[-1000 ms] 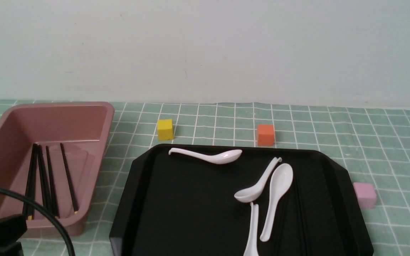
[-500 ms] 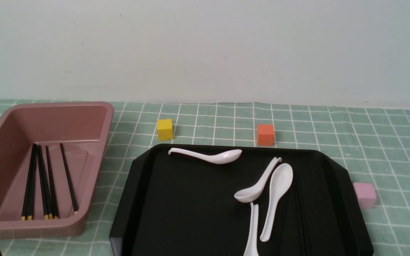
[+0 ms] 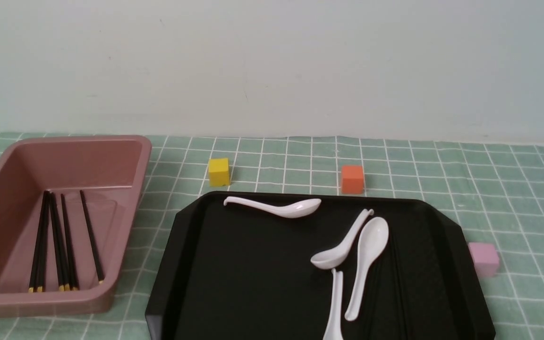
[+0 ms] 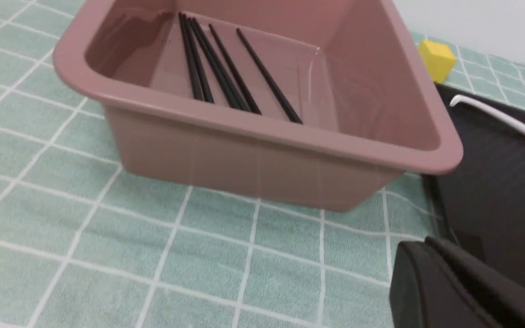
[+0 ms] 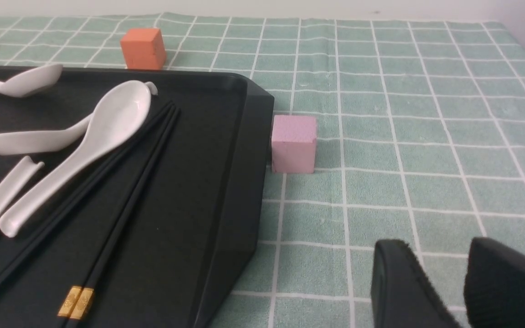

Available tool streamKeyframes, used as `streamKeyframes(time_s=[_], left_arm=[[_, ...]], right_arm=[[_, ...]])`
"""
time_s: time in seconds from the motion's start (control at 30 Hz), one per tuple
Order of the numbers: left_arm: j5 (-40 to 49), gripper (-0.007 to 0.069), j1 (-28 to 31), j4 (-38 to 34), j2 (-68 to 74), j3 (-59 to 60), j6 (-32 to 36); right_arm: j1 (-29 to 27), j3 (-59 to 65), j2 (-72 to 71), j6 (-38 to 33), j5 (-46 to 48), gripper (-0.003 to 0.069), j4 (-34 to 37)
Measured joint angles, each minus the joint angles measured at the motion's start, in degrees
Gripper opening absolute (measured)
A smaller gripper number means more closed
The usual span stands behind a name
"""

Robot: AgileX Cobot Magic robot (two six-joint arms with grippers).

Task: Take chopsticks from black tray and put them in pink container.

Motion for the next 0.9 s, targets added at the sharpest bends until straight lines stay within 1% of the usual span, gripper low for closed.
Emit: streamKeyframes(time_s=[0.9], left_arm=[[0.4,0.0039,0.0,0.4,0.0,0.2,0.0]], right_arm=[[0.0,0.0,0.0,0.0,0.0,0.024,0.0]])
